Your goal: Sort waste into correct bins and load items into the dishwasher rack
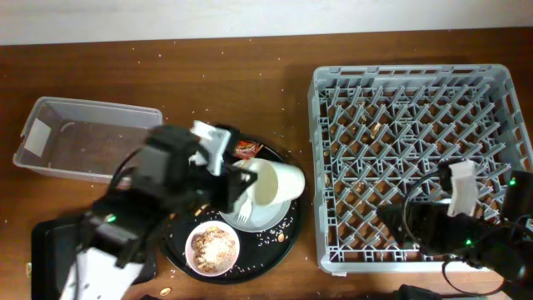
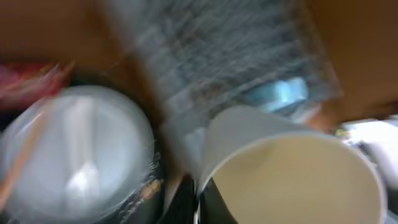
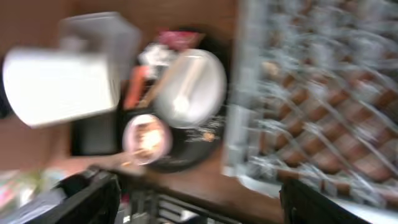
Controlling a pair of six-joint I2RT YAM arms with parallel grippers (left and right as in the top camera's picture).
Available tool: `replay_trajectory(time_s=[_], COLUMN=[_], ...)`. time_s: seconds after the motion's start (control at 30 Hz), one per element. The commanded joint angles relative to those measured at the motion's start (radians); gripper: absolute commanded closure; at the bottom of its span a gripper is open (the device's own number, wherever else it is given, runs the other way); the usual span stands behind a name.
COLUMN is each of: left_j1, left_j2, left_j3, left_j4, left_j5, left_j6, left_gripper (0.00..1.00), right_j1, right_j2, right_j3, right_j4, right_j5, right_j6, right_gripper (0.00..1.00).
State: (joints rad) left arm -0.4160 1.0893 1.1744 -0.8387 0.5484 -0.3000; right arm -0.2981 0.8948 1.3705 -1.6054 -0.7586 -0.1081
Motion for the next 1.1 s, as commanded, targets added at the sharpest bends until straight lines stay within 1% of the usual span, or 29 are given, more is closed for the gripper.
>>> replay_trajectory(time_s=[0.0, 0.03, 0.1, 0.17, 0.23, 0.3, 0.37, 0.4, 0.47, 0.53, 0.57, 0.63, 0.67, 0.73, 0.77, 0.8, 0.83, 0.87, 0.9, 0.93, 0.97, 1.03, 1.07], left_j1=[0.204, 0.228, 0.222, 0.198, 0.188, 0.189, 0.189, 0.188, 0.189, 0.188, 0.188, 0.188, 0.188, 0.189, 0.189, 0.190, 0.190, 0.190, 0.190, 0.190, 0.190, 0.190, 0.190], left_j2=[-0.031, -0.024, -0.016, -0.015, -0.015, -0.015, -0.015, -0.015, -0.007, 0.011, 0.016, 0.024, 0.024, 0.024, 0.024, 0.024, 0.024, 0.024, 0.024, 0.024, 0.024, 0.024, 0.024], left_j3=[0.012, 0.012, 0.012, 0.012, 0.012, 0.012, 0.012, 0.012, 0.012, 0.012, 0.012, 0.012, 0.012, 0.012, 0.012, 0.012, 0.012, 0.012, 0.012, 0.012, 0.012, 0.012, 0.012], left_j4=[0.157, 0.198, 0.195, 0.201, 0.203, 0.203, 0.203, 0.218, 0.271, 0.293, 0.294, 0.294, 0.294, 0.300, 0.308, 0.309, 0.308, 0.308, 0.309, 0.310, 0.312, 0.313, 0.313], left_j5=[0.748, 0.853, 0.877, 0.876, 0.851, 0.766, 0.699, 0.673, 0.673, 0.674, 0.674, 0.679, 0.686, 0.685, 0.684, 0.678, 0.652, 0.634, 0.628, 0.628, 0.629, 0.632, 0.632], left_j6=[0.082, 0.081, 0.081, 0.082, 0.082, 0.082, 0.082, 0.081, 0.081, 0.066, 0.066, 0.061, 0.059, 0.059, 0.059, 0.059, 0.060, 0.060, 0.060, 0.060, 0.060, 0.060, 0.060], left_gripper=[1.00, 1.00, 1.00, 1.00, 1.00, 1.00, 1.00, 1.00, 1.00, 1.00, 1.00, 1.00, 1.00, 1.00, 1.00, 1.00, 1.00, 1.00, 1.00, 1.00, 1.00, 1.00, 1.00], right_j1=[0.009, 0.026, 0.080, 0.137, 0.183, 0.247, 0.374, 0.444, 0.530, 0.602, 0.607, 0.607, 0.605, 0.591, 0.543, 0.509, 0.452, 0.435, 0.439, 0.458, 0.492, 0.549, 0.574], right_j2=[-0.001, -0.001, -0.001, 0.008, 0.044, 0.090, 0.142, 0.175, 0.227, 0.278, 0.284, 0.288, 0.289, 0.290, 0.291, 0.293, 0.298, 0.298, 0.295, 0.294, 0.294, 0.303, 0.308], right_j3=[0.002, 0.002, 0.002, 0.002, 0.002, 0.002, 0.002, 0.002, 0.002, 0.002, 0.002, 0.002, 0.002, 0.003, 0.003, 0.003, 0.003, 0.003, 0.003, 0.003, 0.003, 0.002, 0.002], right_j4=[-0.004, -0.002, 0.041, 0.126, 0.205, 0.240, 0.325, 0.407, 0.529, 0.656, 0.663, 0.680, 0.678, 0.710, 0.761, 0.785, 0.795, 0.803, 0.826, 0.848, 0.837, 0.784, 0.771], right_j5=[-0.359, -0.410, -0.568, -0.618, -0.626, -0.629, -0.654, -0.655, -0.641, -0.639, -0.633, -0.542, -0.404, -0.189, 0.016, 0.113, 0.165, 0.124, 0.038, -0.086, -0.199, -0.292, -0.385], right_j6=[-0.168, -0.211, -0.270, -0.265, -0.212, -0.190, -0.189, -0.143, -0.061, -0.002, -0.002, 0.016, 0.043, 0.054, 0.203, 0.309, 0.496, 0.554, 0.562, 0.494, 0.371, 0.185, 0.089], right_gripper=[0.16, 0.14, 0.14, 0.14, 0.14, 0.14, 0.16, 0.21, 0.24, 0.24, 0.24, 0.24, 0.23, 0.18, 0.15, 0.14, 0.16, 0.19, 0.19, 0.15, 0.12, 0.11, 0.11])
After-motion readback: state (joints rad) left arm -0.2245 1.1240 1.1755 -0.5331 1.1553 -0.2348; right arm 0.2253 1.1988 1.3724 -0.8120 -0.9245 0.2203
